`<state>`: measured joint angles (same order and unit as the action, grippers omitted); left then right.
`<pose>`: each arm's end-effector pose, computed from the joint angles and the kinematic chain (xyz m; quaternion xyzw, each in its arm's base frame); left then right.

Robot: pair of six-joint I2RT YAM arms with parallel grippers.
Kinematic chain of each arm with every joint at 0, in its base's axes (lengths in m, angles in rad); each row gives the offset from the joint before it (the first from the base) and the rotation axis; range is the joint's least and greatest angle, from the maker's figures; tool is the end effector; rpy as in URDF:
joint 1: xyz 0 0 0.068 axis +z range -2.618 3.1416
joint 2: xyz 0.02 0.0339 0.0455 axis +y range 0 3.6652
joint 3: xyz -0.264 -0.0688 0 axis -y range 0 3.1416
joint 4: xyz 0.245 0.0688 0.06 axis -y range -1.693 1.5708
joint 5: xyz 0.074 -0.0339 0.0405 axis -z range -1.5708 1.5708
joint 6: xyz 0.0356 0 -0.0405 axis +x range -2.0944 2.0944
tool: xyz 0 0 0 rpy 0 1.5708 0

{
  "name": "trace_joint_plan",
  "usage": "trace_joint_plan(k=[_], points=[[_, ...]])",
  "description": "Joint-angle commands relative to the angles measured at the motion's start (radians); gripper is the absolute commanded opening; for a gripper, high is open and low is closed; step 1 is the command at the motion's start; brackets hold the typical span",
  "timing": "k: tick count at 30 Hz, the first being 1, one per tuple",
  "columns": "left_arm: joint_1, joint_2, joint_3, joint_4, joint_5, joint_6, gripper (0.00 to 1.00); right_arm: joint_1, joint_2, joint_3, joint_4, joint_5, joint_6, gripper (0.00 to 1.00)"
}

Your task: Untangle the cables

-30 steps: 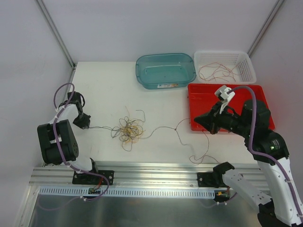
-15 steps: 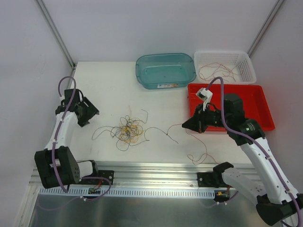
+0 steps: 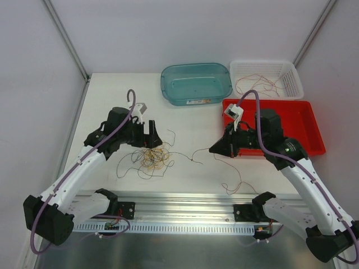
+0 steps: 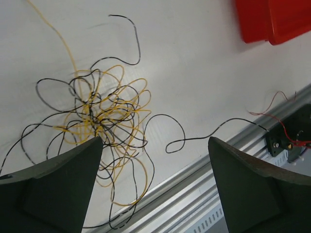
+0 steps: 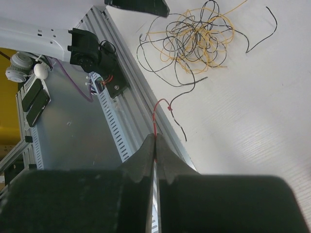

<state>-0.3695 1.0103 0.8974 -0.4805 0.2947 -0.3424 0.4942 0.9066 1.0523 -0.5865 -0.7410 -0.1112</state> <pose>0.2009 -0.0889 0.3087 0.0808 0.8724 -0.2833 0.3901 0.1485 0.1073 0.3735 -0.4197 0.6937 0.3952 0.4318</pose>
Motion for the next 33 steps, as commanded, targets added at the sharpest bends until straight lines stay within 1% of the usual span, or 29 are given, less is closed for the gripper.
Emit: trace_joint_plan(k=[1,3,8,10,11,12,13,15,17,19,20,22,23,24,25,27,30,31,32,33], points=[[-0.089,0.059,0.043,0.077,0.063,0.098,0.91,0.007,-0.005,0.028,0.051,-0.04,0.011,0.01],[-0.156,0.097,0.049,0.098,0.081,0.126,0.9,0.009,-0.006,0.028,0.059,-0.046,0.019,0.01],[-0.241,0.227,0.089,0.128,0.112,0.213,0.89,0.02,-0.011,0.026,0.065,-0.041,0.027,0.01],[-0.267,0.275,0.103,0.129,0.125,0.239,0.86,0.023,-0.015,0.023,0.068,-0.037,0.031,0.01],[-0.285,0.312,0.112,0.129,0.151,0.255,0.81,0.024,-0.018,0.023,0.068,-0.034,0.033,0.01],[-0.286,0.312,0.112,0.129,0.152,0.255,0.8,0.024,-0.018,0.023,0.068,-0.034,0.033,0.01],[-0.289,0.329,0.113,0.131,0.158,0.255,0.76,0.023,-0.018,0.023,0.068,-0.034,0.033,0.01],[-0.298,0.341,0.113,0.129,0.194,0.26,0.71,0.026,-0.021,0.022,0.065,-0.028,0.034,0.01],[-0.304,0.346,0.107,0.131,0.201,0.258,0.59,0.026,-0.023,0.018,0.062,-0.021,0.03,0.01],[-0.304,0.343,0.095,0.131,0.192,0.256,0.42,0.024,-0.025,0.018,0.056,-0.018,0.025,0.01],[-0.304,0.34,0.091,0.131,0.184,0.256,0.2,0.024,-0.026,0.018,0.056,-0.014,0.024,0.01],[-0.302,0.326,0.074,0.129,0.156,0.255,0.05,0.024,-0.026,0.018,0.05,-0.009,0.022,0.01],[-0.302,0.321,0.069,0.129,0.138,0.25,0.0,0.024,-0.029,0.018,0.047,-0.002,0.018,0.01],[-0.302,0.315,0.064,0.129,0.114,0.247,0.0,0.023,-0.029,0.02,0.031,0.005,0.013,0.01],[-0.296,0.301,0.052,0.129,0.057,0.247,0.0,0.024,-0.031,0.025,0.021,0.018,0.005,0.01],[-0.273,0.274,0.031,0.117,0.012,0.238,0.0,0.024,-0.032,0.028,-0.008,0.038,-0.015,0.01],[-0.171,0.242,0.009,0.082,-0.066,0.195,0.0,0.023,-0.04,0.029,-0.035,0.089,-0.03,0.01],[-0.093,0.234,0.005,0.071,-0.083,0.169,0.0,0.023,-0.041,0.028,-0.042,0.106,-0.031,0.01],[-0.054,0.231,0.002,0.036,-0.139,0.152,0.0,0.024,-0.043,0.025,-0.047,0.139,-0.033,0.01],[-0.021,0.229,0.001,0.016,-0.164,0.142,0.0,0.024,-0.043,0.023,-0.056,0.153,-0.035,0.01]])
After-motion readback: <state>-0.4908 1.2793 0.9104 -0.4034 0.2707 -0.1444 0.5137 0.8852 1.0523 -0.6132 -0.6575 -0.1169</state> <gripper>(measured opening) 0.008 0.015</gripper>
